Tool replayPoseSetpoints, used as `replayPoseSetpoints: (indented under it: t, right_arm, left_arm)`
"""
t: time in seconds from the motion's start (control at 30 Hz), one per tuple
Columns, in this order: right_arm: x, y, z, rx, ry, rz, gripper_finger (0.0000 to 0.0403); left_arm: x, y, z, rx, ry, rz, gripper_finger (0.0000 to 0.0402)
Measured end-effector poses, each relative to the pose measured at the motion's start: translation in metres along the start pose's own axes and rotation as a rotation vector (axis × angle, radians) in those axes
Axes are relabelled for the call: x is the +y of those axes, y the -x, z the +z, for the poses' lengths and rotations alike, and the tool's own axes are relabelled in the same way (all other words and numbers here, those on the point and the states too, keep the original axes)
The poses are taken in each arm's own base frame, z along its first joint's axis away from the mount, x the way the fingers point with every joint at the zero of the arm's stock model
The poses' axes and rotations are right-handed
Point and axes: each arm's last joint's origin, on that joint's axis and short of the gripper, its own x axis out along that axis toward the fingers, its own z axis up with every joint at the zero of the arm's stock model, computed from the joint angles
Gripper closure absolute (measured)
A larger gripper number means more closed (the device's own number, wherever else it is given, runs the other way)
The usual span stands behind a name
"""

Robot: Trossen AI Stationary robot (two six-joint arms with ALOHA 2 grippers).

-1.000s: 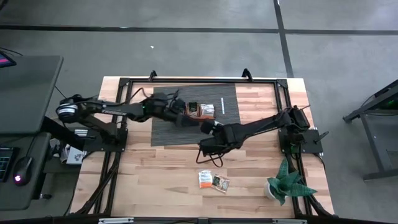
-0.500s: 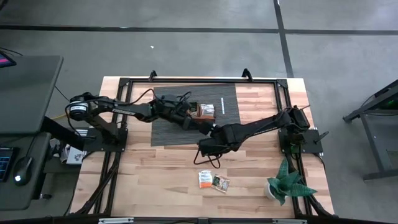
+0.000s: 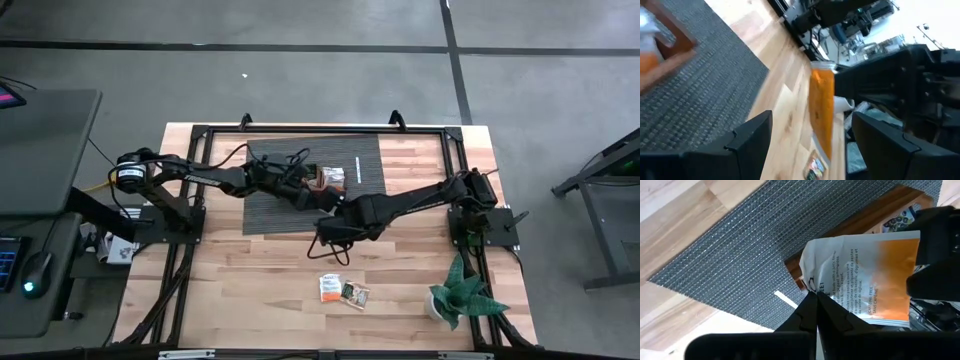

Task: Pick & Place Tea
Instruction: Put the orange tea bag into the right section of the wooden organizer

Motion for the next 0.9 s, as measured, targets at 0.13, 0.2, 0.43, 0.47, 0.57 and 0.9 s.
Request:
replayPoseSetpoints:
  t: [0.13,0.2,0.43,0.47,0.57,0.9]
  right_arm:
    - [0.0001,0.0001,0.0002,-0.001,0.001,0.000,0.0403]
    - [0.0001,0.0001,0.0002,-0.001,0.005,0.000,0.0403]
    - [0.0000,0.0001,0.0002,-0.002,0.004,0.000,0.0403]
    - [0.0000,0.0001,0.0002,-0.002,-0.001,0.000,0.0403]
    - [-0.0001,0.0001,0.0003,-0.002,-0.001,-0.001,0.0403]
    - [-0.0009,0.0001,0.0014,-0.009,-0.002,-0.010,0.0403]
  left_arm:
    - [-0.0001,0.0000,0.0003,-0.007,-0.008,0.002,0.0136]
    - [-0.0005,0.0000,0.0002,0.001,-0.009,-0.007,0.0148]
    - [-0.0008,0.0000,0.0001,0.004,-0.013,-0.012,0.0224]
    - [-0.0008,0.0000,0.0001,0.004,-0.014,-0.012,0.0236]
    - [-0.0016,0.0000,0.0009,-0.003,-0.028,-0.020,0.0274]
    - [-0.0021,0.0001,0.0012,-0.006,-0.068,-0.026,0.0388]
